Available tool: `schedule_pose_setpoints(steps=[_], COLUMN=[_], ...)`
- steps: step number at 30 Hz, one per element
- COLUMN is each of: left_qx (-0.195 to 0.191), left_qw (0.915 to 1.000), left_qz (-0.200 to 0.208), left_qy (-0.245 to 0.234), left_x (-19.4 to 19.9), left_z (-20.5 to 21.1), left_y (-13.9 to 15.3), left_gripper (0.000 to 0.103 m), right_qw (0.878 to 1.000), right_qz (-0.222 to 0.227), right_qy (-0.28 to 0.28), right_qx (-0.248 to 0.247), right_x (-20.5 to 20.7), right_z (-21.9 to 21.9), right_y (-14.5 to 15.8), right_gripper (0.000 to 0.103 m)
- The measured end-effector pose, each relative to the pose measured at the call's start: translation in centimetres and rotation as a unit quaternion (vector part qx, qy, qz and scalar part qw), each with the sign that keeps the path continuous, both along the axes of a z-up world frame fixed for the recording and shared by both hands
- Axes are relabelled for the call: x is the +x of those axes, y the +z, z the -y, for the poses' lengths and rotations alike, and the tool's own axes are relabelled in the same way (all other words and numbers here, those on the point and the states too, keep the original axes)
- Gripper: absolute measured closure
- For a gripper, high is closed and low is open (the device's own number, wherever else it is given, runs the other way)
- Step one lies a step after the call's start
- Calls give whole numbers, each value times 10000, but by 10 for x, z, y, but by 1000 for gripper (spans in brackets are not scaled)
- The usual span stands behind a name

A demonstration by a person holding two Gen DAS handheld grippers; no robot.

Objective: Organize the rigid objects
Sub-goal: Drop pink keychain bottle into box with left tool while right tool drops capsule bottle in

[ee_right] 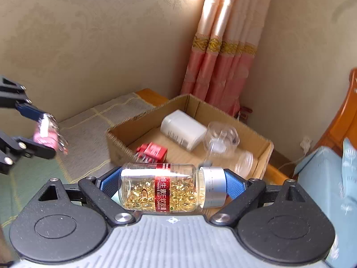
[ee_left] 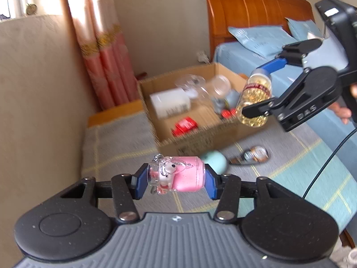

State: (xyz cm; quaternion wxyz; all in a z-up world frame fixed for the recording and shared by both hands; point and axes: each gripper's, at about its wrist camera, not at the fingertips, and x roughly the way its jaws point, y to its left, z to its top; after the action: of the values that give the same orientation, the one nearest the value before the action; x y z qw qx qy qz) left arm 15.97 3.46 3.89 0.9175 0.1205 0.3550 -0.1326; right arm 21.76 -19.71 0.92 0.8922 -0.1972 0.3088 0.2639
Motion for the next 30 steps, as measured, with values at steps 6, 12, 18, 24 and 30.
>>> schedule_pose_setpoints(steps=[6,12,18,24,30], left_qx=[-51,-35,-28,-51,-5], left_qw=[9996,9996,9998,9997,9987], left_qz=[237,256,187,42,-175], left_qy=[130,83,-22,-239,-473], left_x=[23,47,76,110,151], left_z=[-6,-2,4,23,47], left_y=[23,33,42,49,53], left_gripper=[53,53,53,53,53], right_qw=[9997,9971,9985,9994,9995], right_qz=[17,255,115,-86,-9], right_qy=[139,329,306,247,177], right_qx=[-207,-643,-434,-247,-270], right_x=[43,61,46,19,-3], right_z=[-22,-42,-29,-12,-1], right_y=[6,-5,-6,-9,-3], right_gripper=[7,0,0,0,0])
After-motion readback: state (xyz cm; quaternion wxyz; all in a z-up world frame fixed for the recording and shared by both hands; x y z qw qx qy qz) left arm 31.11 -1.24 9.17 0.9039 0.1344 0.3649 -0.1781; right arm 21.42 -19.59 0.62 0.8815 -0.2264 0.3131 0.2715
